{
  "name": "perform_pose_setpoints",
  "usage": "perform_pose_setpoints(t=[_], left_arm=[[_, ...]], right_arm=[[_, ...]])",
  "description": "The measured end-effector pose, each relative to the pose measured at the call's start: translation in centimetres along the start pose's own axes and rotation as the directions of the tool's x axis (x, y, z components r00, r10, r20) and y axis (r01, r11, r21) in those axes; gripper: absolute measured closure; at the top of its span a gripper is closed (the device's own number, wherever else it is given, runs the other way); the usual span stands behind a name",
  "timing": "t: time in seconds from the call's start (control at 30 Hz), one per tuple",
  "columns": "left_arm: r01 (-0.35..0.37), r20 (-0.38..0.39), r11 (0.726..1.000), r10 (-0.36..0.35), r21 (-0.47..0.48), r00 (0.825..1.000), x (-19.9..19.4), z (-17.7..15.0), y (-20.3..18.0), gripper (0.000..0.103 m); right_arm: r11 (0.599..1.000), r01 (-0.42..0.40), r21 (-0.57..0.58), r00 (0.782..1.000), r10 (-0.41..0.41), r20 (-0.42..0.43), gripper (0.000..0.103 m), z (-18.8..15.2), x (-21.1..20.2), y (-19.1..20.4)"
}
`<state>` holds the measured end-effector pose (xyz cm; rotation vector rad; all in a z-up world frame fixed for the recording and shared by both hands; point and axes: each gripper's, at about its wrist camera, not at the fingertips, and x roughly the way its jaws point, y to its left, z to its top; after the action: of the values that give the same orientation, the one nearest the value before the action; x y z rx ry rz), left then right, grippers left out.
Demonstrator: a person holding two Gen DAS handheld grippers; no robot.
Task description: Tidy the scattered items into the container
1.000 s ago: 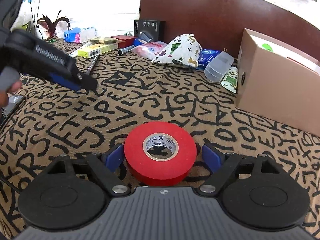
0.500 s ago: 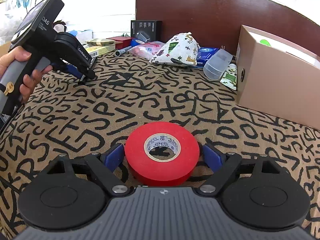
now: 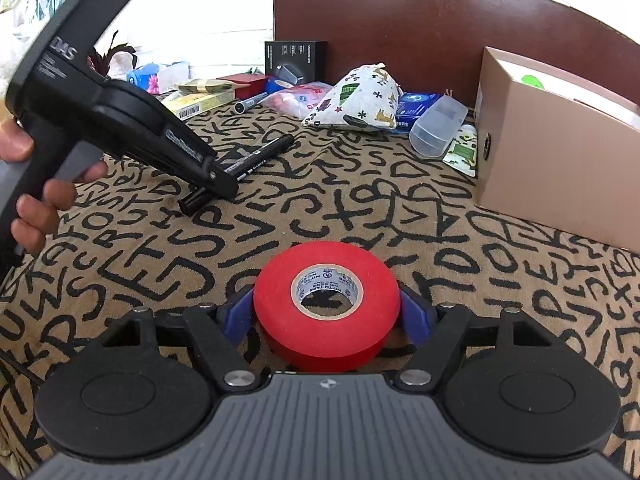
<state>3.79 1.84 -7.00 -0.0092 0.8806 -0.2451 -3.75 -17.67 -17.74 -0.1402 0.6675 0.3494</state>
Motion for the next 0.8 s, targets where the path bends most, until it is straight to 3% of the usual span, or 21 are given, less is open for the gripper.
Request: perform_pose_setpoints(t=[0.03,0.37,0.4,0.43,0.8], left_arm=[[0.000,0.001,1.000,0.000,0.001,1.000,0.0,0.1,-0.1,0.068],[-0.033,-0.007,0.999,0.033,0.025,0.999,1.0,1.2,-0.8,0.065],[-0.039,-0.008,0.999,0.039,0.029,0.999,1.0,1.2,-0.9,0.073],[-0.046,-0.009,0.998,0.047,0.034,0.999,1.0,1.3,-1.0,0.093],[-0.029,0.007,0.999,0.029,0.024,1.000,-0.5,1.6,-1.6,0.093]], right_arm=[[1.000,0.001,0.000,1.000,-0.001,0.001,0.025,0.0,0.0,0.0],[0.999,-0.007,0.038,1.000,0.006,0.017,0.025,0.2,0.8,-0.4],[0.999,-0.010,0.038,1.000,0.010,0.016,0.025,0.3,0.8,-0.4],[0.999,-0.010,0.035,1.000,0.010,0.014,0.025,0.3,0.8,-0.4],[0.996,-0.025,0.089,0.999,0.021,0.036,0.025,0.9,-0.8,-1.6]])
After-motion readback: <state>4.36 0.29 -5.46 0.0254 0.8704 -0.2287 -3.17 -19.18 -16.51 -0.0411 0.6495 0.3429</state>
